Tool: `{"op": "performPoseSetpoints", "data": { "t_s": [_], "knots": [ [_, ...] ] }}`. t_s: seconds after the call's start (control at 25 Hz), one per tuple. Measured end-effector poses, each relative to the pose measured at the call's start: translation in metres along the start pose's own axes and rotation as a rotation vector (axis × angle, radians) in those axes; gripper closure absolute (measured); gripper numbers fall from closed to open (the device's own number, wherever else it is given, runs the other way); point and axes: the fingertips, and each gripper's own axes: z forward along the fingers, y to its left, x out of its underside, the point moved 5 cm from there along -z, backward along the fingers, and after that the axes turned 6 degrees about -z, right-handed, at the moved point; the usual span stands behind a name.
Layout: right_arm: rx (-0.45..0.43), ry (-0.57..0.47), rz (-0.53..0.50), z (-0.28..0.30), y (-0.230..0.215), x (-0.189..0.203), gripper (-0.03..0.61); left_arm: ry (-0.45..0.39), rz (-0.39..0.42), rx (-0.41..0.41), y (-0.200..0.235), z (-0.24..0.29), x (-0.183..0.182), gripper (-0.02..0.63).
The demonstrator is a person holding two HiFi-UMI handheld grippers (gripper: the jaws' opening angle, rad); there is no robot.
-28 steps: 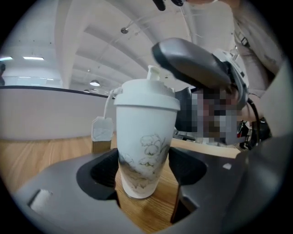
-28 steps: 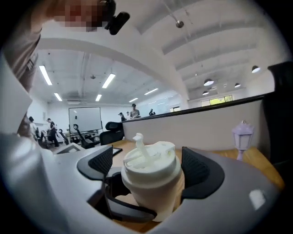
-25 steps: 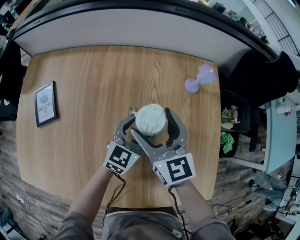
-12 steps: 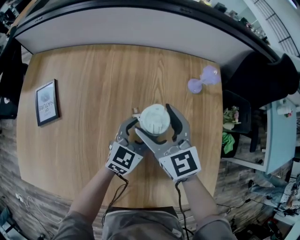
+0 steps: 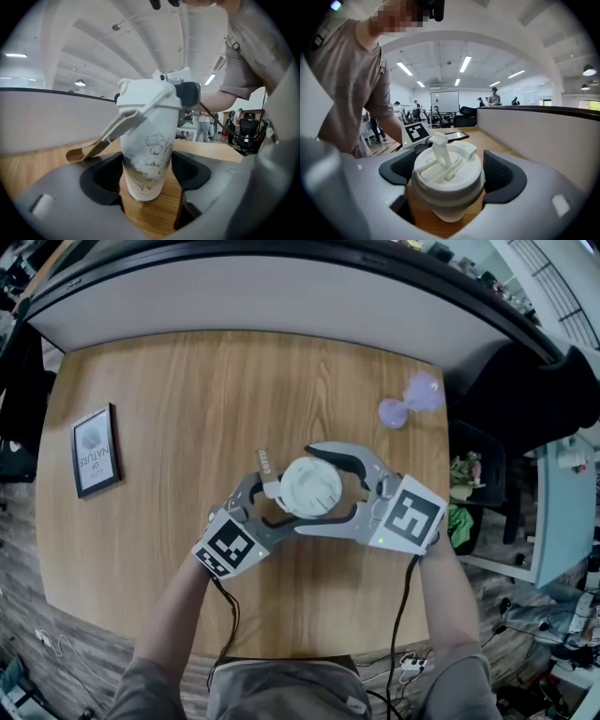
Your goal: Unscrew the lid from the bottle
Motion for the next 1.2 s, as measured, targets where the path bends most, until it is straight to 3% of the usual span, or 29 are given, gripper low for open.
{"op": "performPoseSetpoints", "data": {
  "t_s": [0.12, 0.2, 0.44, 0.6, 0.72, 0.84, 1.2],
  "knots": [
    [-0.068, 0.027, -0.038, 0.004, -0.002, -0.003, 0.117, 0.002, -0.003, 0.028, 0.003, -0.002, -0.001, 0.287],
    [-0.069, 0.022, -0.050, 0.007, -0.001, -0.005, 0.117, 0.006, -0.007, 0.030, 0.004, -0.004, 0.000, 0.287],
    [0.121, -0.024, -0.036, 0.006, -0.001, -0.008, 0.117, 0.010, -0.051, -0.018, 0.005, -0.004, 0.000, 0.285],
    [0.169, -0.044, 0.005, 0.000, 0.005, -0.020, 0.117, 0.050, -0.027, -0.069, 0.000, -0.006, -0.002, 0.281],
    [0.217, -0.064, 0.032, -0.010, 0.003, -0.030, 0.117, 0.051, -0.088, -0.109, 0.003, -0.014, -0.007, 0.238],
    [0.266, -0.083, 0.034, -0.024, 0.003, -0.040, 0.117, 0.054, -0.115, -0.122, -0.003, -0.026, -0.014, 0.238],
    [0.448, -0.171, 0.106, -0.077, 0.012, -0.098, 0.117, 0.047, -0.067, -0.198, -0.031, -0.076, -0.063, 0.247]
  ]
}}
